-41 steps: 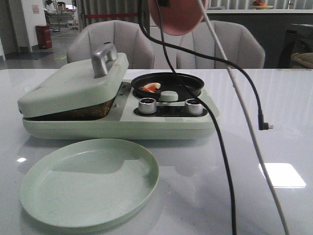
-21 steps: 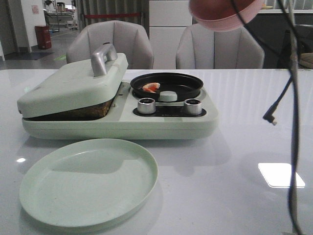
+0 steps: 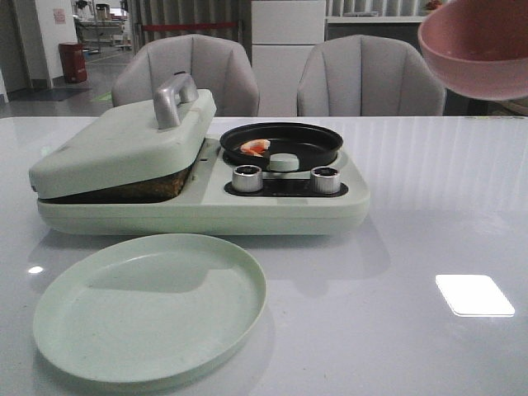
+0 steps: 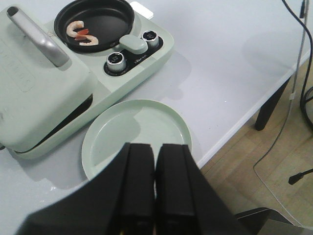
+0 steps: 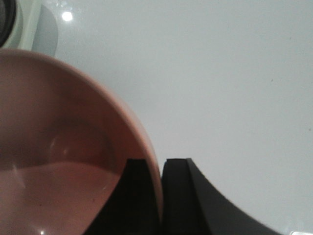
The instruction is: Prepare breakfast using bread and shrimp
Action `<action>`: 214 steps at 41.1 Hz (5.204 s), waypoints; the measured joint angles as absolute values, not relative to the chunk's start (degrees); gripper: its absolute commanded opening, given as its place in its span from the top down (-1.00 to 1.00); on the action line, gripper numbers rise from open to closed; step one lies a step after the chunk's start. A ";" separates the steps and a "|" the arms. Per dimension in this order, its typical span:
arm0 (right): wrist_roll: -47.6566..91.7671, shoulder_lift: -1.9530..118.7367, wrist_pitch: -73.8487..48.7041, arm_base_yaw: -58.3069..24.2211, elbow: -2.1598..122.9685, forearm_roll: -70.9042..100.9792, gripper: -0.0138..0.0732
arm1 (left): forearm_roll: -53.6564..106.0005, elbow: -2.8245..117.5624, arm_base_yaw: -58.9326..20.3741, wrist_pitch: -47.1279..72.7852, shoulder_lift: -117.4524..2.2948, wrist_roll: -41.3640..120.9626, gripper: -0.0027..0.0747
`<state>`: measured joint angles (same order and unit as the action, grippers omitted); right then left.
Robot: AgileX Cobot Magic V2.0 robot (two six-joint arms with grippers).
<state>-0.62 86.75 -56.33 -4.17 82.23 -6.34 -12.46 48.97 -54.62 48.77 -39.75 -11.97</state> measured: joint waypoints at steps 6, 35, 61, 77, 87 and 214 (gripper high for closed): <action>-0.59 83.69 -50.73 -2.39 71.22 -4.62 0.53 | -12.56 48.97 -54.62 48.77 -39.75 -11.97 0.61; -0.59 94.07 -31.99 -1.10 57.50 6.16 0.53 | -11.73 48.97 -54.62 48.77 -39.75 -11.97 0.61; -0.59 98.27 -34.56 5.05 60.75 7.96 -0.30 | -11.33 48.97 -54.62 48.77 -39.75 -11.97 0.61; 5.01 89.43 -35.61 3.57 60.75 7.96 -0.29 | -11.31 48.97 -54.62 48.77 -39.75 -11.97 0.61; 8.14 74.05 -41.06 -5.17 60.52 5.30 -0.28 | -11.19 48.97 -54.62 48.77 -39.75 -11.97 0.61; 1.52 25.49 -60.32 -10.23 46.13 2.39 0.60 | -3.08 2.50 -9.93 6.62 0.22 -3.97 0.67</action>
